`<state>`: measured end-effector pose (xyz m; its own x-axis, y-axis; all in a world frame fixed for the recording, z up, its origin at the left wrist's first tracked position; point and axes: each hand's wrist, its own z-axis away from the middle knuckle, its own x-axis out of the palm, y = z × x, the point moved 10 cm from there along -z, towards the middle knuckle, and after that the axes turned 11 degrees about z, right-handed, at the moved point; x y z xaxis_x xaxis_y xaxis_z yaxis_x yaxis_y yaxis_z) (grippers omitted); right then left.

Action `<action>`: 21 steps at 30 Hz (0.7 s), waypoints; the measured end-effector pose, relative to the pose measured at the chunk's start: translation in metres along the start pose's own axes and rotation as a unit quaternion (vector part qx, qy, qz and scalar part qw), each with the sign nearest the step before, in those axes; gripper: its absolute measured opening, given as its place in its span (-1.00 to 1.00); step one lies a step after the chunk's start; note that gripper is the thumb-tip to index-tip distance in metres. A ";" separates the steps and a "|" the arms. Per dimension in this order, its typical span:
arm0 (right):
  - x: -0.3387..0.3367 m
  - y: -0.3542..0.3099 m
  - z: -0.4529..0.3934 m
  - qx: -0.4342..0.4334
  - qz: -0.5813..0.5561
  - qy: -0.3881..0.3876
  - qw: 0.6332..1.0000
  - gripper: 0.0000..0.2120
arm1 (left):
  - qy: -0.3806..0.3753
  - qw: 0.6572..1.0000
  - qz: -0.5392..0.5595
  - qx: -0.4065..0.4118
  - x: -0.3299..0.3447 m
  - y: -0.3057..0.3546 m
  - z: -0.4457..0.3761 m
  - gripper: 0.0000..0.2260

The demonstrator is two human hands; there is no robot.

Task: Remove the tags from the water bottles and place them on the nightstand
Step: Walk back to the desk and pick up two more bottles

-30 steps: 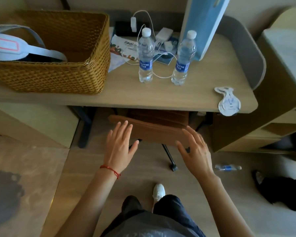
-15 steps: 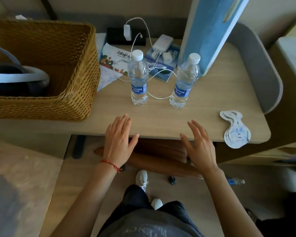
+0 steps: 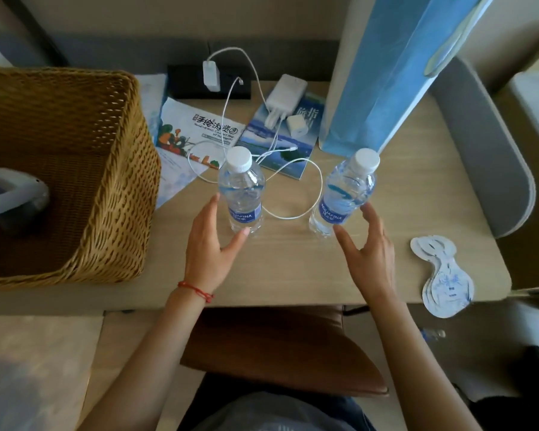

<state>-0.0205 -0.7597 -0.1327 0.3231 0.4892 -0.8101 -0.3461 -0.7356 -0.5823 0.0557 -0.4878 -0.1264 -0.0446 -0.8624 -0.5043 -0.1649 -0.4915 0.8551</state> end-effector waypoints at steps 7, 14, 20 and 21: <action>0.016 0.003 -0.029 0.032 -0.137 -0.034 0.989 -0.56 | 0.004 0.990 0.139 -0.019 0.011 -0.008 -0.029 -0.47; 0.023 0.007 -0.043 0.051 -0.213 -0.036 0.975 -0.47 | 0.007 0.975 0.215 -0.047 0.016 -0.017 -0.039 -0.55; 0.018 0.004 -0.047 0.032 -0.234 -0.030 0.971 -0.49 | 0.011 0.978 0.207 -0.022 0.016 -0.011 -0.046 -0.51; 0.017 0.003 -0.047 0.029 -0.233 -0.029 0.972 -0.50 | 0.010 0.979 0.205 -0.016 0.015 -0.009 -0.046 -0.52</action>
<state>0.0254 -0.7754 -0.1450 0.4064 0.7896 -0.4597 -0.2239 -0.4018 -0.8880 0.1017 -0.5016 -0.1362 -0.0810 -0.9899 -0.1165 -0.1057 -0.1077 0.9885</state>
